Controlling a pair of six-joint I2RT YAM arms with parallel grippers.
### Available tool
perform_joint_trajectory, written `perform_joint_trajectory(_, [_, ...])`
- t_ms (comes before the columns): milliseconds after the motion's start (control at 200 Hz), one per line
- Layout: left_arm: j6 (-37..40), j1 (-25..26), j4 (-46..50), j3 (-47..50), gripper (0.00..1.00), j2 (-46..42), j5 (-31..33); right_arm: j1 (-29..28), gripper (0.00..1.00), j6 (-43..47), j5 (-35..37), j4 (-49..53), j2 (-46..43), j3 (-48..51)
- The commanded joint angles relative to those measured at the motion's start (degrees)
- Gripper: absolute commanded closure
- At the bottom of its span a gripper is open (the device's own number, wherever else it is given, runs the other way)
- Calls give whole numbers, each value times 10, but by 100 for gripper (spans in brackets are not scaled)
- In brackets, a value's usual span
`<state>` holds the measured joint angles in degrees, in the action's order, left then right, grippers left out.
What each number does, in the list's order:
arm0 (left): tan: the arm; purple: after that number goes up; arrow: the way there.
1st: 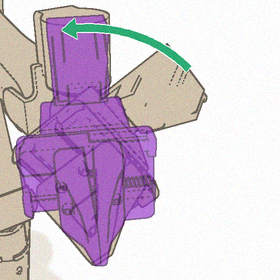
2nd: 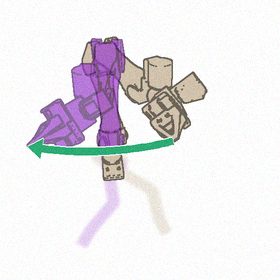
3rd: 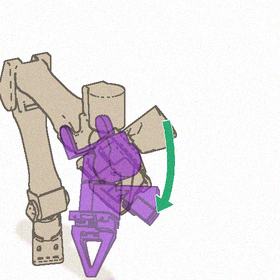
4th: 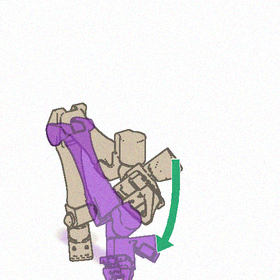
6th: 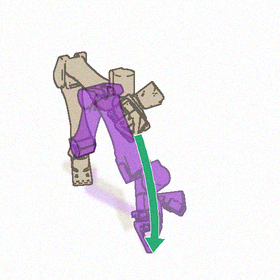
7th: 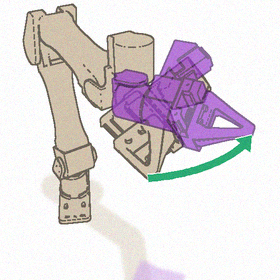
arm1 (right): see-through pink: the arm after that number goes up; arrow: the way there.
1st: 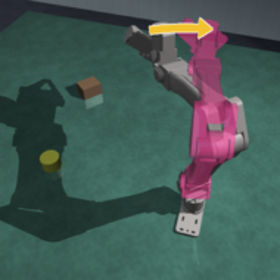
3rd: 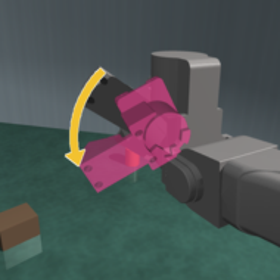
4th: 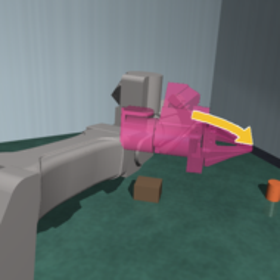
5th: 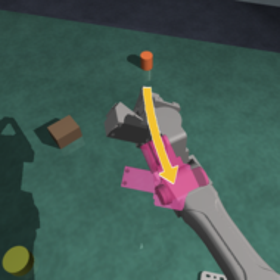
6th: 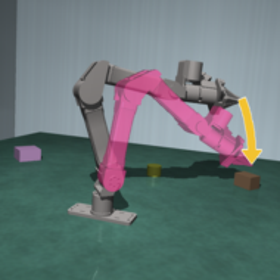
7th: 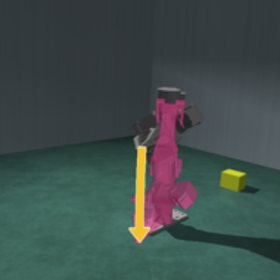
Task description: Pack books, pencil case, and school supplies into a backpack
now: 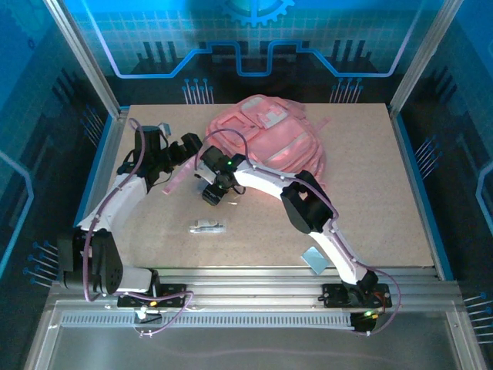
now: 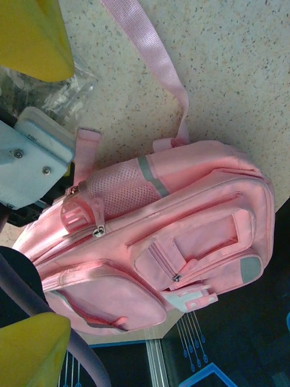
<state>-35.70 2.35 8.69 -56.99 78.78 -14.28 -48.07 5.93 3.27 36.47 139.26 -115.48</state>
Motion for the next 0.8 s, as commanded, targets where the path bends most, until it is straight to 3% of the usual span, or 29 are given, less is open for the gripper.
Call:
perform_joint_trajectory(0, [6,1,2,4,1,-12,-31,-3,30,16,17,34,30,18])
perform_joint_trajectory(255, [5,1,6,4,1,-24,-30,3,57,-7,-26,40,6,0])
perform_joint_trajectory(600, [3,1,9,-3,1,-35,-34,7,76,-29,-68,55,-36,-18])
perform_joint_trajectory(795, [0,1,11,-8,1,-36,-38,13,77,-41,-87,68,-50,-23])
